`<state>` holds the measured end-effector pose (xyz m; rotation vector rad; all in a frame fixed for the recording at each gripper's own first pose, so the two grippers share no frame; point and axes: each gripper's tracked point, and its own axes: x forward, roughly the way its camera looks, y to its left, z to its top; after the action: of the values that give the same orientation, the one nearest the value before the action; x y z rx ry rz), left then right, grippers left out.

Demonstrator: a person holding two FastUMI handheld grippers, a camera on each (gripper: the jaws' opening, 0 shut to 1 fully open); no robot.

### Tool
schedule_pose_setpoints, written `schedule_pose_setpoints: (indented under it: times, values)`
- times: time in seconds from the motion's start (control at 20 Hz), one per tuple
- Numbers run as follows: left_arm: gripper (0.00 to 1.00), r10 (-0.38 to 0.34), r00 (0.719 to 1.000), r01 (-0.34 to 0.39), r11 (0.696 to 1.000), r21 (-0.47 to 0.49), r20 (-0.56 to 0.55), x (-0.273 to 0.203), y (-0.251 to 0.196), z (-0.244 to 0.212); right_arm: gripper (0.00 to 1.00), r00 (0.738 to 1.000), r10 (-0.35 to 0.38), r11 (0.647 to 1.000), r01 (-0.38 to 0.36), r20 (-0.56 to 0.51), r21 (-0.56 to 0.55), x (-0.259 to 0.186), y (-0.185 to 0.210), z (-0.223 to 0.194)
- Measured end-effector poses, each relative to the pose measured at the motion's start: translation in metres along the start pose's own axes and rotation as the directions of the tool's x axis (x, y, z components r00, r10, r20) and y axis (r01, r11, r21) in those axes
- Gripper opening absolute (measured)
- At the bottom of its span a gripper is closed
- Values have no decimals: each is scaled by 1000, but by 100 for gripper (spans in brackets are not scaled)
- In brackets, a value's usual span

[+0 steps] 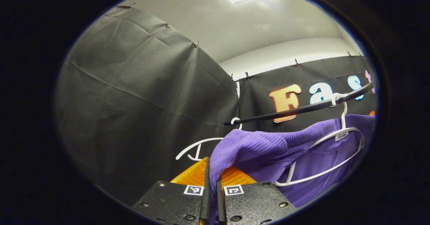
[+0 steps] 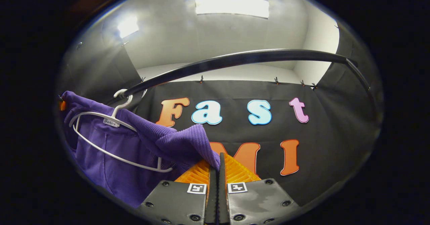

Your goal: Grasp the clothes on the hanger with both hands and then place them into the laundry hamper below.

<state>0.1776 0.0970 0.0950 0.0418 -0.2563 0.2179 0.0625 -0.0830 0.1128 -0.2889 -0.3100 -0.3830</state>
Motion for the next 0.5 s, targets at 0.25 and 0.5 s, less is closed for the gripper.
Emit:
schedule_pose_setpoints:
  times: [0.25,0.5]
  values:
    - [11,-14,994,8,998,-55,-112,38,-10,-57,9,1000,8,1000,-8,-10,15,1,2,1]
    - [9,-85,955,47,989,-138,-284,39,-32,-135,9,1000,23,999,-23,6,-39,-4,9,6]
